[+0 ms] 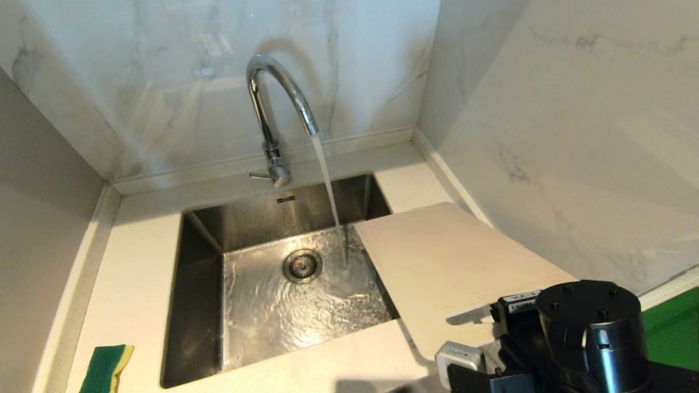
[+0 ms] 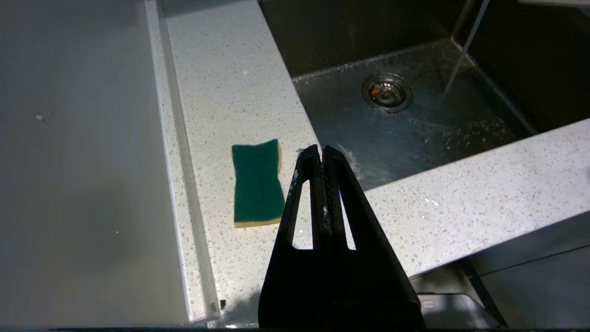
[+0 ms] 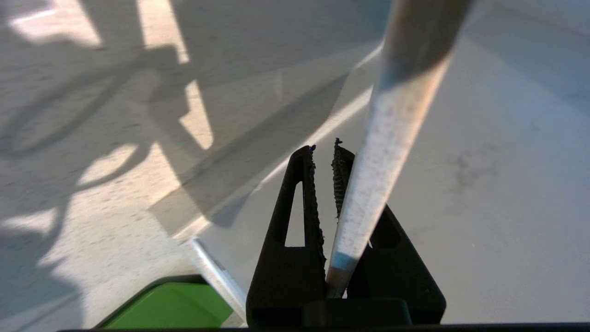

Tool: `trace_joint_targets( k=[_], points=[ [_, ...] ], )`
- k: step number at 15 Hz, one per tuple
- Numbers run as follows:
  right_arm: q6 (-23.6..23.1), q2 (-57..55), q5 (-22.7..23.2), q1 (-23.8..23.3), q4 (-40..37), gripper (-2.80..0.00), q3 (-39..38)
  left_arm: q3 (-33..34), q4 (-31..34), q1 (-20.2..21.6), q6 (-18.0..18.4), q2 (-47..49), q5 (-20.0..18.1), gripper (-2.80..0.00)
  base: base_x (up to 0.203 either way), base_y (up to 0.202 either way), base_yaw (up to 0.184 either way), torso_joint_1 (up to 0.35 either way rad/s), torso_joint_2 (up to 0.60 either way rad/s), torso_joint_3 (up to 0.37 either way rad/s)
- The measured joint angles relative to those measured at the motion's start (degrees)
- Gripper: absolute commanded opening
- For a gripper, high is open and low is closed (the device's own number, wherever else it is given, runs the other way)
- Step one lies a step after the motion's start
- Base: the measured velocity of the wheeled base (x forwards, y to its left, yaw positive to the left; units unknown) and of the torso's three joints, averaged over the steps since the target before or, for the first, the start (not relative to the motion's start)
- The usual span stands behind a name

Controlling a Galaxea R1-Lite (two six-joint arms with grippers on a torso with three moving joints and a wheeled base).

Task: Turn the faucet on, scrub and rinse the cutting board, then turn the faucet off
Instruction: Put down the cutting board

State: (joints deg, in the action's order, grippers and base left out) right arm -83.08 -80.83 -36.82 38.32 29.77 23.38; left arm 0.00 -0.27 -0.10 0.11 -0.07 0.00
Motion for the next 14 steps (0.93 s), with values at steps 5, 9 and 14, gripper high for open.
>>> trace_joint_targets(
  k=[5, 9, 14],
  points=[
    [2.54, -1.72, -0.01, 1.87, 0.53, -2.8, -4.14, 0.0, -0.02, 0.0, -0.01, 0.0, 0.0, -2.8, 0.0, 0.0, 0.0, 0.0, 0.0, 0.0],
    [4.31, -2.36, 0.02, 2.08, 1.56, -2.8, -7.38, 0.0, -0.02, 0.0, -0.01, 0.0, 0.0, -2.8, 0.0, 0.0, 0.0, 0.0, 0.0, 0.0],
    [5.63, -4.81, 0.16, 2.08, 5.53, -2.8, -10.93, 0.0, -0.02, 0.0, -0.04, 0.0, 0.0, -2.8, 0.0, 0.0, 0.0, 0.0, 0.0, 0.0]
  ],
)
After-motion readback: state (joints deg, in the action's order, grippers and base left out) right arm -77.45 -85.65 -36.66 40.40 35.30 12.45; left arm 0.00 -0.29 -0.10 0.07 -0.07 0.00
